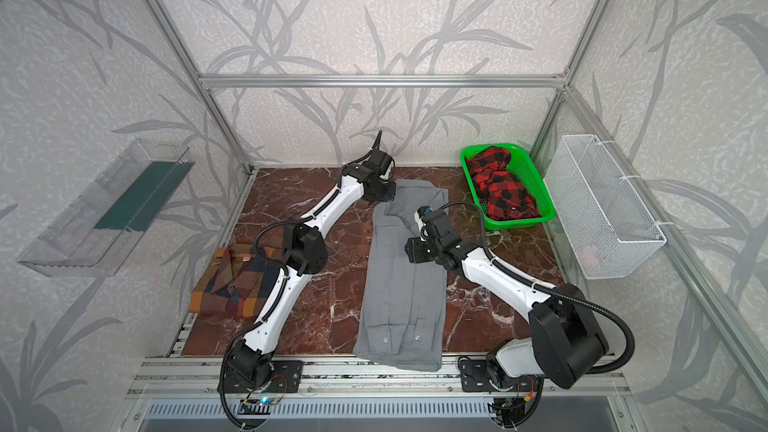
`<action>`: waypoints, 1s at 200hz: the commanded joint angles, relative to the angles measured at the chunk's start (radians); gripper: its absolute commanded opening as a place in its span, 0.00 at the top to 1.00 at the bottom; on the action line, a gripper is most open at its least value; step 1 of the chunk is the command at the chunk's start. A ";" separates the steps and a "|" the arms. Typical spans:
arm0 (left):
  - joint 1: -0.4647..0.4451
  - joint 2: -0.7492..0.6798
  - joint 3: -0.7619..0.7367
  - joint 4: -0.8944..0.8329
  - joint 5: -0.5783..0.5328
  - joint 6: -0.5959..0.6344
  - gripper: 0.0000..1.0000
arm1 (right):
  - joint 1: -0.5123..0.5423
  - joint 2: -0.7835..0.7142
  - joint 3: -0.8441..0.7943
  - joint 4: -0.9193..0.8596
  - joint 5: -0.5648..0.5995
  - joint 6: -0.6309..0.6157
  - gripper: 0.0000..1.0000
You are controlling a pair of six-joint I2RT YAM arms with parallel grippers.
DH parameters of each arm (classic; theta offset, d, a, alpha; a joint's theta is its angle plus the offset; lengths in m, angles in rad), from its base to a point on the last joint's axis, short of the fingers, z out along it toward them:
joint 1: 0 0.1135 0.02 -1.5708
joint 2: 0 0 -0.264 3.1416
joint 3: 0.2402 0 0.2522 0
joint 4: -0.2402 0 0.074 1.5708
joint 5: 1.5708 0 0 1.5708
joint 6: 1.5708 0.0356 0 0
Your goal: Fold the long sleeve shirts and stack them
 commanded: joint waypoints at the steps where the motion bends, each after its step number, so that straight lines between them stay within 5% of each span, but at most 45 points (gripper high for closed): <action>1: 0.001 -0.015 0.046 -0.039 -0.031 -0.020 1.00 | -0.013 0.125 0.054 0.148 0.026 -0.046 0.45; 69: 0.009 0.034 0.066 0.002 -0.004 -0.086 1.00 | -0.043 0.357 0.106 0.338 0.068 -0.084 0.47; 106: 0.008 0.056 0.072 0.040 0.016 -0.121 0.98 | -0.050 0.396 0.109 0.333 0.113 -0.086 0.58; 150: 0.001 0.076 0.076 0.089 0.052 -0.163 0.94 | -0.061 0.420 0.084 0.329 0.119 -0.060 0.84; 200: -0.006 0.087 0.080 0.140 0.068 -0.204 0.86 | -0.070 0.362 0.015 0.349 0.119 -0.030 0.88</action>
